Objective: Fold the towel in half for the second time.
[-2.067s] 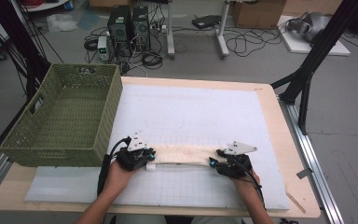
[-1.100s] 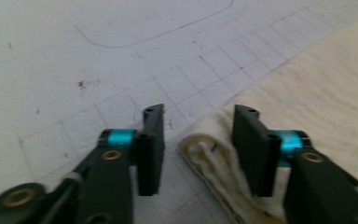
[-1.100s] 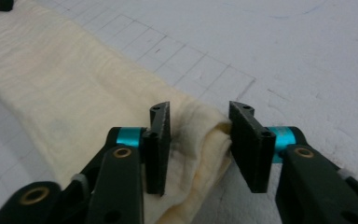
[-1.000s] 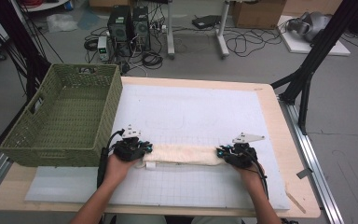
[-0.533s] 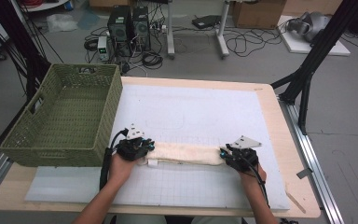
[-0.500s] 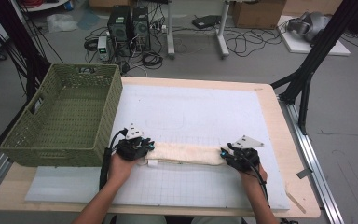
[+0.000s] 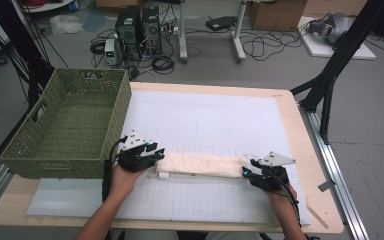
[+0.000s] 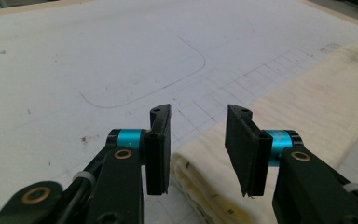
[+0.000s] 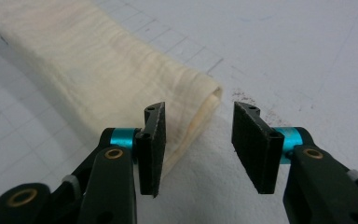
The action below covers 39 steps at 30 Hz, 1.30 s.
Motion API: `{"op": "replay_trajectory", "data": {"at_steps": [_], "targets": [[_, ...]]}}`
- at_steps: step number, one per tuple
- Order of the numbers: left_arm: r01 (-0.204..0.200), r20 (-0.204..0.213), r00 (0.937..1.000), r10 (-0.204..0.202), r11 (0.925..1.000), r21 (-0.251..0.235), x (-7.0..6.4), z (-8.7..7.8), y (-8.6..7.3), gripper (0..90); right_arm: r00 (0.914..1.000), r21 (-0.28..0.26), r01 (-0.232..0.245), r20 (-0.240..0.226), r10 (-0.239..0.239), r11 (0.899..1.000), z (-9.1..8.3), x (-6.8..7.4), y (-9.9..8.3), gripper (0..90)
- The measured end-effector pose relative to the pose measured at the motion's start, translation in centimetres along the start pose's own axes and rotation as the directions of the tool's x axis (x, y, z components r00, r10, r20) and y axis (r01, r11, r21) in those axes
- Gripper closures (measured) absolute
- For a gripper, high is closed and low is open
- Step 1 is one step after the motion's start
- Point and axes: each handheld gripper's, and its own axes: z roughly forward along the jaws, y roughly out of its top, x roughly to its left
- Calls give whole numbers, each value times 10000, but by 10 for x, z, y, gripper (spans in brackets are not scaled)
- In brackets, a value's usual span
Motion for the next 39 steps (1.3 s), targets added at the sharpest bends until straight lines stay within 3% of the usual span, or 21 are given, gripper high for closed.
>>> {"op": "replay_trajectory", "data": {"at_steps": [5, 9, 14, 19, 27, 35, 39], "targets": [[95, 183, 9998, -91, 9997, -238, 5, -6, -1, 558, 9991, -943, -425, 1, 427, 9946, -17, -3, 5, 480], [278, 178, 9995, -265, 9968, -754, 9, -11, 1, 455, 9975, -1528, -280, 603, 376, 9879, -31, -4, 12, 375], [535, 332, 9982, -498, 9912, -1213, 14, -17, 2, 334, 9916, -1885, -111, 1243, 350, 9820, -39, -10, 12, 294], [830, 98, 9965, -825, 9900, -1140, 15, -20, 5, 186, 9879, -1962, -513, 1334, 785, 9792, -44, -19, 10, 252], [705, 480, 9969, -630, 9822, -1741, 11, -29, 11, 180, 9893, -2149, -647, 1141, 908, 9745, -45, -24, 10, 121], [494, 626, 9973, -387, 9823, -1806, 7, -29, 13, 181, 9945, -2006, -578, 745, 741, 9780, -42, -23, 11, 116], [650, 702, 9961, -535, 9827, -1732, 8, -28, 12, 182, 9942, -2003, -586, 765, 752, 9780, -41, -24, 11, 116]]}}
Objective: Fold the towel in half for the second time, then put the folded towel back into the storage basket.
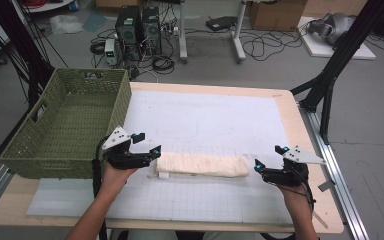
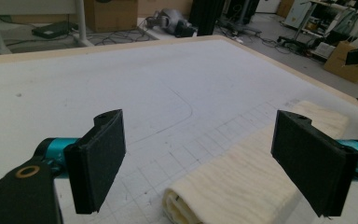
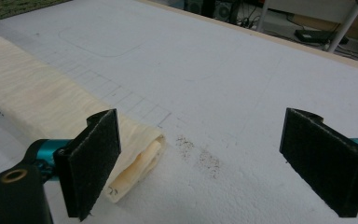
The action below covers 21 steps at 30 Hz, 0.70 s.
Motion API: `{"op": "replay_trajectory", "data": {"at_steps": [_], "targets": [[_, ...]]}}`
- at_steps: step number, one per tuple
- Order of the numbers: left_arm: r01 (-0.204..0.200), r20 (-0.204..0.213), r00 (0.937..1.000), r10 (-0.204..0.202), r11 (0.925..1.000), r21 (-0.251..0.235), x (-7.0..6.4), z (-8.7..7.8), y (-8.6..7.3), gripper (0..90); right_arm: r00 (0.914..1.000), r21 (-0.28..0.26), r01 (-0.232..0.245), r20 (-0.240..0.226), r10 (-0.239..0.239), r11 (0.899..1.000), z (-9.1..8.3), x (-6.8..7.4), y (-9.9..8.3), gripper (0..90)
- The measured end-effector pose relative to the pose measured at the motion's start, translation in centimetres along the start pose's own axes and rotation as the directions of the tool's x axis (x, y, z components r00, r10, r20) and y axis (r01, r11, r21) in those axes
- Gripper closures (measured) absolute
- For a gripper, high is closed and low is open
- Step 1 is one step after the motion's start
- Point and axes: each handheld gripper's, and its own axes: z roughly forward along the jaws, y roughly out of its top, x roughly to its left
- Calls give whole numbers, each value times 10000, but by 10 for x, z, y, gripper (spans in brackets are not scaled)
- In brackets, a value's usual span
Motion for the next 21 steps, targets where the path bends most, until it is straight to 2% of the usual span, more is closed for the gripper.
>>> {"op": "replay_trajectory", "data": {"at_steps": [8, 12, 21], "targets": [[12, -110, 9999, -12, 10000, -16, 1, -1, 0, 183, 9998, -31, -183, -36, 183, 9998, 0, 1, 0, 116], [208, -144, 9997, -207, 9998, 65, 0, 1, 0, 188, 9996, -58, -286, -60, 286, 9996, -2, 0, -1, 116], [249, -128, 9996, -247, 9996, 131, 1, 1, 0, 188, 9997, -67, -250, -26, 250, 9997, -2, -1, -1, 116]]}}
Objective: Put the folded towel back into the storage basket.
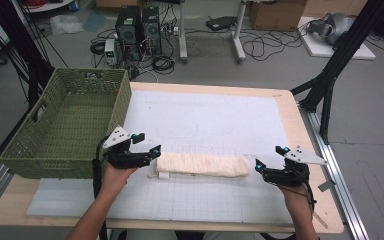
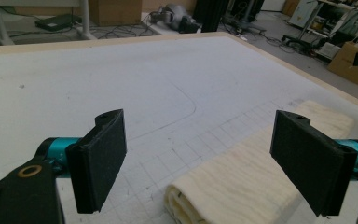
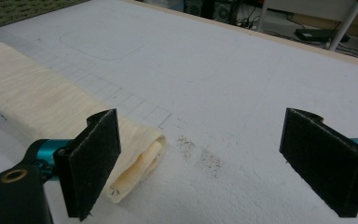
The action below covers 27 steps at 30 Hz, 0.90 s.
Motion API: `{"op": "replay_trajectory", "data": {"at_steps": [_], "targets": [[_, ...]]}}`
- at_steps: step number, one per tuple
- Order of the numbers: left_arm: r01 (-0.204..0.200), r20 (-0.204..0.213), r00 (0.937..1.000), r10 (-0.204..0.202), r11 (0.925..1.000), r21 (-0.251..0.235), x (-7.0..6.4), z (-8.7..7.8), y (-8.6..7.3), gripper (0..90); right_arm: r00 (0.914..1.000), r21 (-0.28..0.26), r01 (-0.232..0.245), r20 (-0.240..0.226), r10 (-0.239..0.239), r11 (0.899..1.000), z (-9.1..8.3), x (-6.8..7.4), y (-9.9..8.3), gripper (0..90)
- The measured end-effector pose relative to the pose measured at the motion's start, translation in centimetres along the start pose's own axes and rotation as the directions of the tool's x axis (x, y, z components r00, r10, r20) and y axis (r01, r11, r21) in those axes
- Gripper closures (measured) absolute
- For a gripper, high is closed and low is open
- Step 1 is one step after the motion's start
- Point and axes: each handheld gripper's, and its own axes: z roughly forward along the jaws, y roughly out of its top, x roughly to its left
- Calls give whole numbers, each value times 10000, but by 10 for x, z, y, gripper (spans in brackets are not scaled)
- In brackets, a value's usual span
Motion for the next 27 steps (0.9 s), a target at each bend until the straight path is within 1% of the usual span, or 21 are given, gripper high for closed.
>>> {"op": "replay_trajectory", "data": {"at_steps": [6, 8, 12, 15, 16, 18, 20, 22, 27], "targets": [[121, -33, 9999, -121, 9999, -57, 0, 1, 0, 188, 10000, -30, -66, -34, 66, 10000, 0, 0, 0, 116], [86, -37, 10000, -86, 10000, -48, 0, 1, 0, 187, 10000, 3, -64, -30, 64, 10000, 0, 0, 0, 116], [125, 64, 9999, -127, 9996, 267, -2, 4, -2, 185, 10000, -32, -39, -58, 39, 10000, 0, 1, 0, 116], [162, 21, 9999, -164, 9981, 597, -2, 7, -5, 183, 10000, -31, -58, -62, 58, 10000, 1, 1, 0, 116], [151, 65, 9999, -156, 9973, 714, -2, 7, -6, 183, 10000, 4, -39, -82, 40, 10000, 1, 1, 0, 116], [100, -6, 10000, -99, 9955, 939, -2, 7, -7, 185, 9999, 25, 0, -126, 0, 10000, 3, 1, 0, 116], [58, 63, 10000, -65, 9954, 960, -3, 7, -7, 225, 9998, 95, 101, -174, -100, 9999, 5, 3, 0, 116], [37, 133, 9999, -51, 9945, 1046, -4, 8, -8, 237, 9997, 139, 162, -206, -159, 9998, 5, 4, 0, 116], [-125, 241, 9997, 90, 9887, 1494, -9, 11, -13, 265, 9996, 99, 143, -241, -141, 9998, 3, 4, 0, 116]]}}
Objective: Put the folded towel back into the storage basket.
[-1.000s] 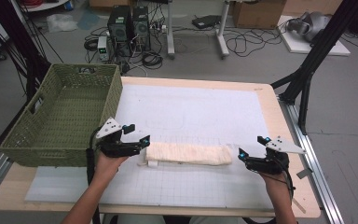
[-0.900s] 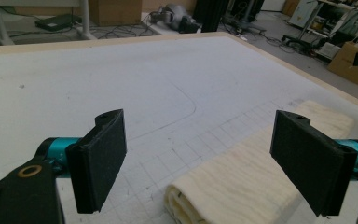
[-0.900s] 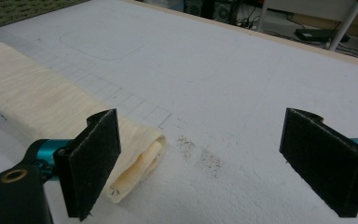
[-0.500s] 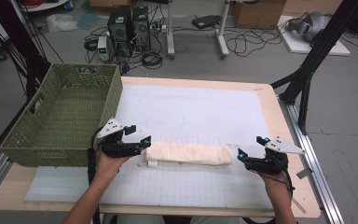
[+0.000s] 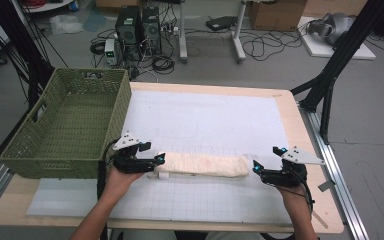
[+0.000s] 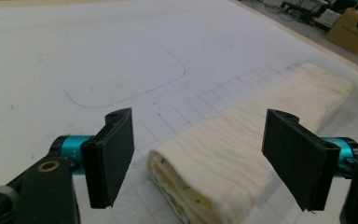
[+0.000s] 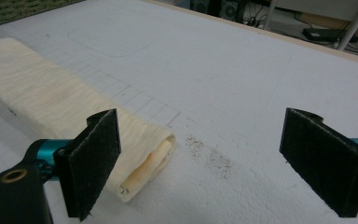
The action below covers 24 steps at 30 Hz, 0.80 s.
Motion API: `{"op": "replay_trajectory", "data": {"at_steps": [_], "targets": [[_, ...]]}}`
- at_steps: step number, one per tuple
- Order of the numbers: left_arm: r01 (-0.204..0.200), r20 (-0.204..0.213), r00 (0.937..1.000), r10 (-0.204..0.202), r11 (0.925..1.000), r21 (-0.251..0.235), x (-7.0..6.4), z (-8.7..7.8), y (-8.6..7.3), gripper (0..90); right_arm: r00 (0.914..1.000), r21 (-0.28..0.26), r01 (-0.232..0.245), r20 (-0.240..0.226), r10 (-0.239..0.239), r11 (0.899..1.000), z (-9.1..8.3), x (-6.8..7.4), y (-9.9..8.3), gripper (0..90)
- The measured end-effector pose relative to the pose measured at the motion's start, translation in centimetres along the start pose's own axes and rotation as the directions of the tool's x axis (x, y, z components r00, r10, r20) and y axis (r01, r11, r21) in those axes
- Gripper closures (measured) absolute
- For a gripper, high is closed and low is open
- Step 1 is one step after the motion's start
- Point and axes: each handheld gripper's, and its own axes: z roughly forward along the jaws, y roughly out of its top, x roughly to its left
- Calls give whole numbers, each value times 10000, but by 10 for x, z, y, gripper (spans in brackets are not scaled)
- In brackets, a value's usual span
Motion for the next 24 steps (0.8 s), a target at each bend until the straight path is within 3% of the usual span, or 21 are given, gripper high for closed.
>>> {"op": "replay_trajectory", "data": {"at_steps": [14, 20, 24], "targets": [[-169, -284, 9994, 203, 9932, 1153, -4, 7, -13, 328, 9999, 122, 12, -112, -11, 9999, 2, 1, -2, 116], [-606, -493, 9963, 708, 9810, 1841, -7, 9, -15, 411, 9998, 113, -38, -194, 40, 9999, 2, 2, -2, 116], [-609, -563, 9956, 748, 9741, 2178, -6, 11, -18, 441, 9997, 117, -40, -222, 42, 9999, 3, 2, -2, 116]]}}
